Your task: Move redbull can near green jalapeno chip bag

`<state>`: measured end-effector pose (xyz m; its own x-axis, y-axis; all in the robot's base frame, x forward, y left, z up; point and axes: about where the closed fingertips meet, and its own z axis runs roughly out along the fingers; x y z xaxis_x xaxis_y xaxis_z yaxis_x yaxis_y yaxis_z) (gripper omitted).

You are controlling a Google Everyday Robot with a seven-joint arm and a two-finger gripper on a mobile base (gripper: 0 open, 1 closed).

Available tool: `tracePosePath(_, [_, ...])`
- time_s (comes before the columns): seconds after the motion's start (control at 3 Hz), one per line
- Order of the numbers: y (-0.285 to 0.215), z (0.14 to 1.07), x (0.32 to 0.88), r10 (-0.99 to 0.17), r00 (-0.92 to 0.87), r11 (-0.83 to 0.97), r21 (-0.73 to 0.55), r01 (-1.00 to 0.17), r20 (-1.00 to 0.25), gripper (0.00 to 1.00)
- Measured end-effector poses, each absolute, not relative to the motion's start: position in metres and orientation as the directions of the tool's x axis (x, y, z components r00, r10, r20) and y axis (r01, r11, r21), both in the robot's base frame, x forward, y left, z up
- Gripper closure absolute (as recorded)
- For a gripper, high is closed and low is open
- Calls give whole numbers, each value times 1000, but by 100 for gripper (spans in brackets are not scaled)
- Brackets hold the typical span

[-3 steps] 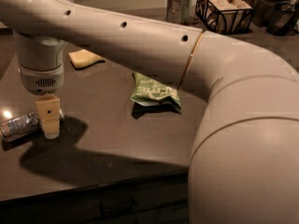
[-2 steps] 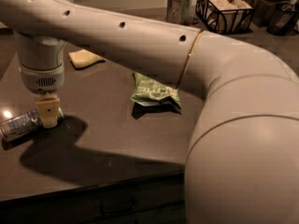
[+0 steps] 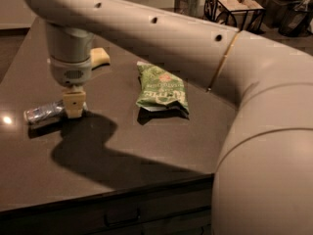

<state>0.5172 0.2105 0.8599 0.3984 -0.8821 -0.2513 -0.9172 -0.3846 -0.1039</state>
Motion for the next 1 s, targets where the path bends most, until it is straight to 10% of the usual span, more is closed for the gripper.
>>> tracePosePath(1.0, [102, 878, 596, -932, 275, -245, -147, -958, -236, 100])
